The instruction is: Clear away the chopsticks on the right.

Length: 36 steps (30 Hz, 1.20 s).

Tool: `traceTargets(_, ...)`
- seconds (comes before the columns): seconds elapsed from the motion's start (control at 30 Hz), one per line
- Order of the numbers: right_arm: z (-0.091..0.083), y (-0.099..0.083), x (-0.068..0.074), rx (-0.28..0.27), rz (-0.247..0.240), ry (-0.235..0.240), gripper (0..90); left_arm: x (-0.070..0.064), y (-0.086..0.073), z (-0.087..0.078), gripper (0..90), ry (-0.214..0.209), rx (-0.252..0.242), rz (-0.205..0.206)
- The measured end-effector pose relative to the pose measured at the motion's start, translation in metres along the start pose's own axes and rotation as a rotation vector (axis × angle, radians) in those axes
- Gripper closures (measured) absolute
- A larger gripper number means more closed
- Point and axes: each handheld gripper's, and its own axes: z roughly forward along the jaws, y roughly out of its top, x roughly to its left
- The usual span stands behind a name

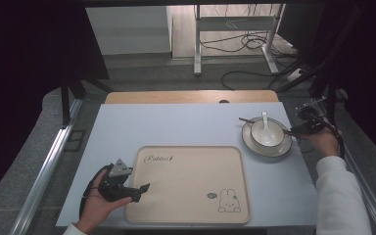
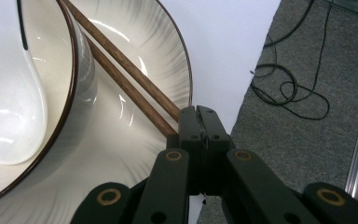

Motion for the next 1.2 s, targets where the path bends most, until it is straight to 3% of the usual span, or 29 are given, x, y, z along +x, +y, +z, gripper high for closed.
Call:
traceTargets(0.53, 0.001, -0.003, -0.001, 0.012, -0.001, 0.019, 89.4, 0.001, 0.000, 0.000, 16.2, 0.002, 0.001, -0.004)
traceTargets(0.7, -0.010, 0.000, -0.004, -0.012, -0.014, -0.006, 89.2, 0.001, 0.000, 0.000, 16.2, 0.003, 0.003, -0.004)
traceTargets(0.77, -0.015, 0.002, -0.006, -0.005, -0.037, -0.013, 81.3, 0.001, 0.000, 0.000, 16.2, 0.003, 0.002, -0.005)
traceTargets(0.8, -0.018, 0.004, -0.007, 0.022, -0.080, -0.047, 71.7, 0.000, 0.000, 0.001, 16.2, 0.003, 0.003, -0.004)
traceTargets(0.83, -0.018, 0.004, -0.007, 0.038, -0.099, -0.054, 68.9, 0.000, 0.000, 0.001, 16.2, 0.002, 0.004, -0.003)
traceTargets(0.9, -0.017, 0.005, -0.007, 0.053, -0.111, -0.058, 66.9, 0.000, 0.000, 0.001, 16.2, 0.003, 0.005, -0.002)
traceTargets(0.97, -0.012, 0.005, -0.008, 0.104, -0.163, -0.069, 65.4, 0.000, 0.000, 0.001, 16.2, 0.004, 0.003, -0.003)
traceTargets(1.2, -0.005, 0.007, -0.011, 0.135, -0.218, -0.042, 65.6, 0.002, -0.001, 0.001, 16.2, 0.005, 0.009, -0.005)
